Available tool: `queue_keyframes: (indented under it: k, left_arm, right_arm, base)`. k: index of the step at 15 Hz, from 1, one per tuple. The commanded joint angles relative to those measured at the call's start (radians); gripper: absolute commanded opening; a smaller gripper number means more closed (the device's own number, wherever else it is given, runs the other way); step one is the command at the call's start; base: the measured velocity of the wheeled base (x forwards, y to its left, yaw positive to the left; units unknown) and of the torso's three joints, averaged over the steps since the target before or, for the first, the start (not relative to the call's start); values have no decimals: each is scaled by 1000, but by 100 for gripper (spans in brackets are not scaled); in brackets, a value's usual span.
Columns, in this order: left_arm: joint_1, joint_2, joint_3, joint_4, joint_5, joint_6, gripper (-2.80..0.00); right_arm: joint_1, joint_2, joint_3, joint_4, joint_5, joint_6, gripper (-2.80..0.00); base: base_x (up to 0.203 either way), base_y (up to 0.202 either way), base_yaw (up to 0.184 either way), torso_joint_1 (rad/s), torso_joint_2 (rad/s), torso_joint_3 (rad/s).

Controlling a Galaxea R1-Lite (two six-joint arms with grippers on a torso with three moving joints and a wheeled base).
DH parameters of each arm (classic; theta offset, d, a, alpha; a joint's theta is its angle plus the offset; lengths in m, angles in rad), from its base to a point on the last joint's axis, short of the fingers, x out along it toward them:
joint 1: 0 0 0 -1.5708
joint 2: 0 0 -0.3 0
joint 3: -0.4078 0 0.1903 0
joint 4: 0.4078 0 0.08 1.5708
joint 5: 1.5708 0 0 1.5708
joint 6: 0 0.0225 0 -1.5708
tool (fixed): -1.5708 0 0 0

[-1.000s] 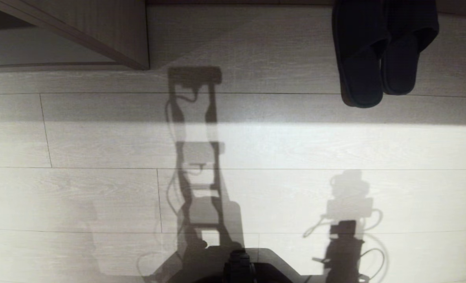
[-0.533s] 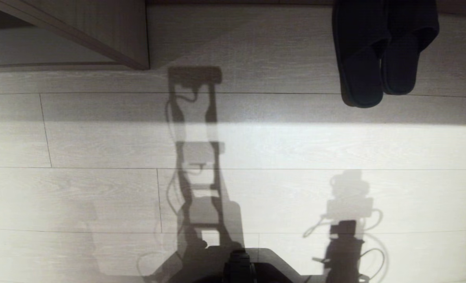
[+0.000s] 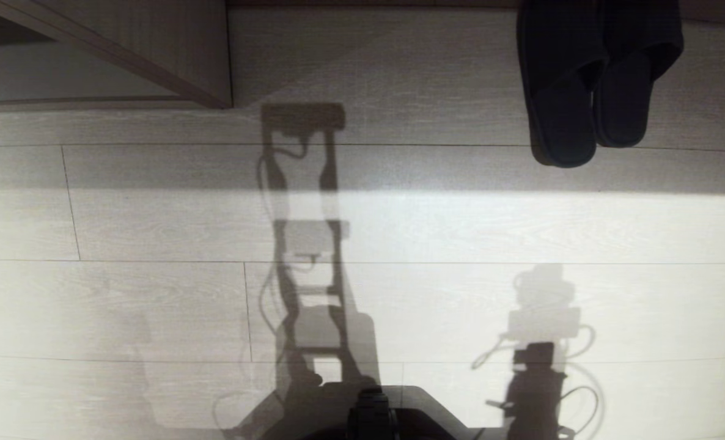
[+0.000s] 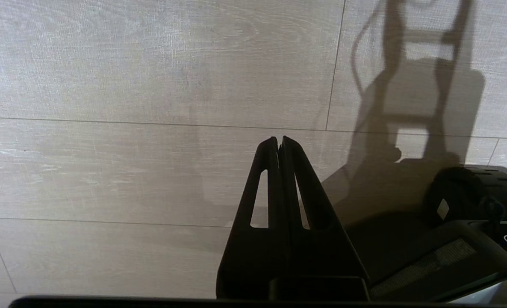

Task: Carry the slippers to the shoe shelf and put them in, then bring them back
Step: Pick up the slippers on the floor

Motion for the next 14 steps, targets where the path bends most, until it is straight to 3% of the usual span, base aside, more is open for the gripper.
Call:
queue_keyframes:
  k: [1,4,8,14]
  left_arm:
    - [0,0,0,0,0,-1,-280]
    - [0,0,0,0,0,-1,-280]
    - [0,0,0,0,0,-1,-280]
    - [0,0,0,0,0,-1,-280]
  right_arm:
    - [0,1,-8,3,-1,-8,-280]
    - [0,21,-112,52,9,-41,-280]
    - [6,181,-377,115,11,-56,-280]
    - [25,534,-508,-21,-37,-97,-280]
  base:
    - [0,0,0,0,0,0]
    - [0,0,0,0,0,0]
    - [0,0,0,0,0,0]
    - [0,0,0,0,0,0]
